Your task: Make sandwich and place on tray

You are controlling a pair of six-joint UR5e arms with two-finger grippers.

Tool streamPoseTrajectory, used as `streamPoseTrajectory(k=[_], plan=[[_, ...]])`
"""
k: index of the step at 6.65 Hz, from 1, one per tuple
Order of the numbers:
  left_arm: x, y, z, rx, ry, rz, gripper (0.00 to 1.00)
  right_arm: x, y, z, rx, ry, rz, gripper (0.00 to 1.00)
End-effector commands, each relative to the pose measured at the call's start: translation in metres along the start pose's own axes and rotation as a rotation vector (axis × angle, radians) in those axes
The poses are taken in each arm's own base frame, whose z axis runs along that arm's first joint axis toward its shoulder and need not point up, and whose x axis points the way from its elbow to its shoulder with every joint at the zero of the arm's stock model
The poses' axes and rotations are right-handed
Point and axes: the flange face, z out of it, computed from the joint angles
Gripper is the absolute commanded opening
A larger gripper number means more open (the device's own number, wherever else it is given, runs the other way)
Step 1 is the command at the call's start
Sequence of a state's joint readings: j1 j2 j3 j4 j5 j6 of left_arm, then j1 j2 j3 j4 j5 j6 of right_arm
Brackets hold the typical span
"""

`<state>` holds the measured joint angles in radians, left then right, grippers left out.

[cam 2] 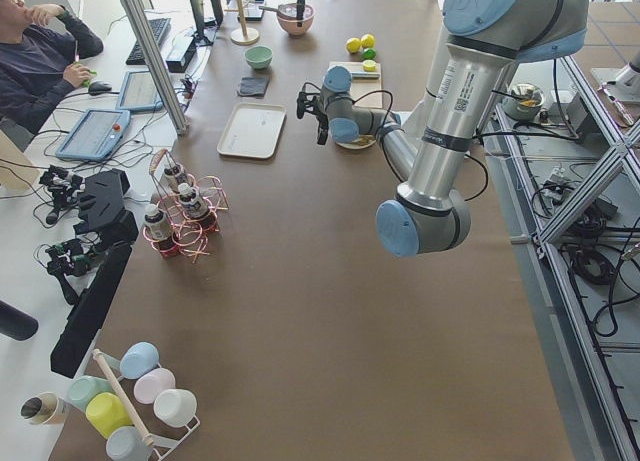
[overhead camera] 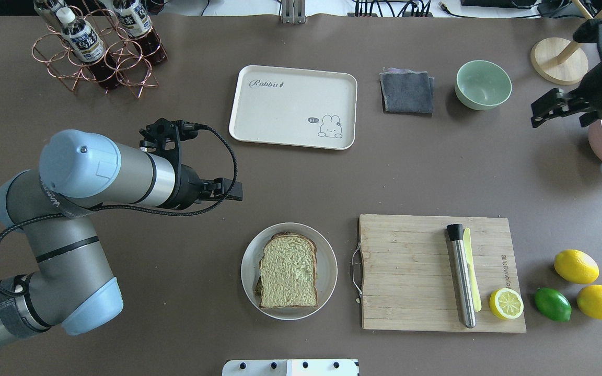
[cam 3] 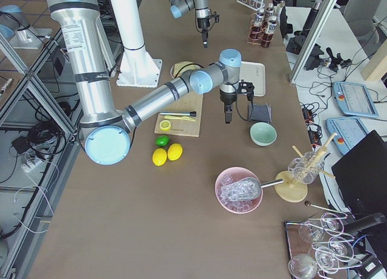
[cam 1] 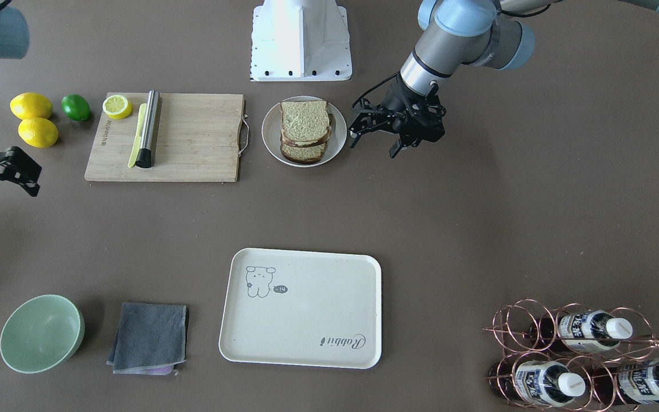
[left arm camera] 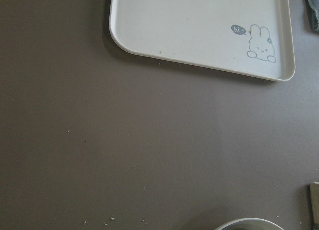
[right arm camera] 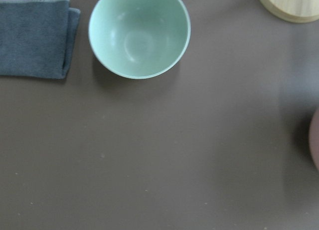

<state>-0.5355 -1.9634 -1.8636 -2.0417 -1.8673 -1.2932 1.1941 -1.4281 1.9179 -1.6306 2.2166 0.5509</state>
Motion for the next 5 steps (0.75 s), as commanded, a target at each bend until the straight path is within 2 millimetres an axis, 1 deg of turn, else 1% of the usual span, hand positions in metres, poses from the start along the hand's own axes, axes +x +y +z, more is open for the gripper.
streamPoseTrajectory(k=[1,2,3,4,5], plan=[[0.006,0.034,0.020,-0.052,-0.007,-0.036,0.97,0.136,0.018,-0.033,0.007,-0.024,0.001,1.00],[0.007,0.052,0.030,-0.081,-0.015,-0.044,0.97,0.186,0.029,-0.037,0.005,-0.020,-0.017,1.00],[0.008,0.068,0.040,-0.070,-0.030,-0.036,0.97,0.218,0.031,-0.046,-0.019,-0.013,-0.043,1.00],[0.010,0.085,0.050,-0.075,-0.038,-0.022,0.97,0.240,0.037,-0.056,-0.039,0.005,-0.044,1.00],[0.010,0.085,0.051,-0.076,-0.040,-0.023,0.97,0.276,0.047,-0.039,-0.078,0.004,-0.066,1.00]])
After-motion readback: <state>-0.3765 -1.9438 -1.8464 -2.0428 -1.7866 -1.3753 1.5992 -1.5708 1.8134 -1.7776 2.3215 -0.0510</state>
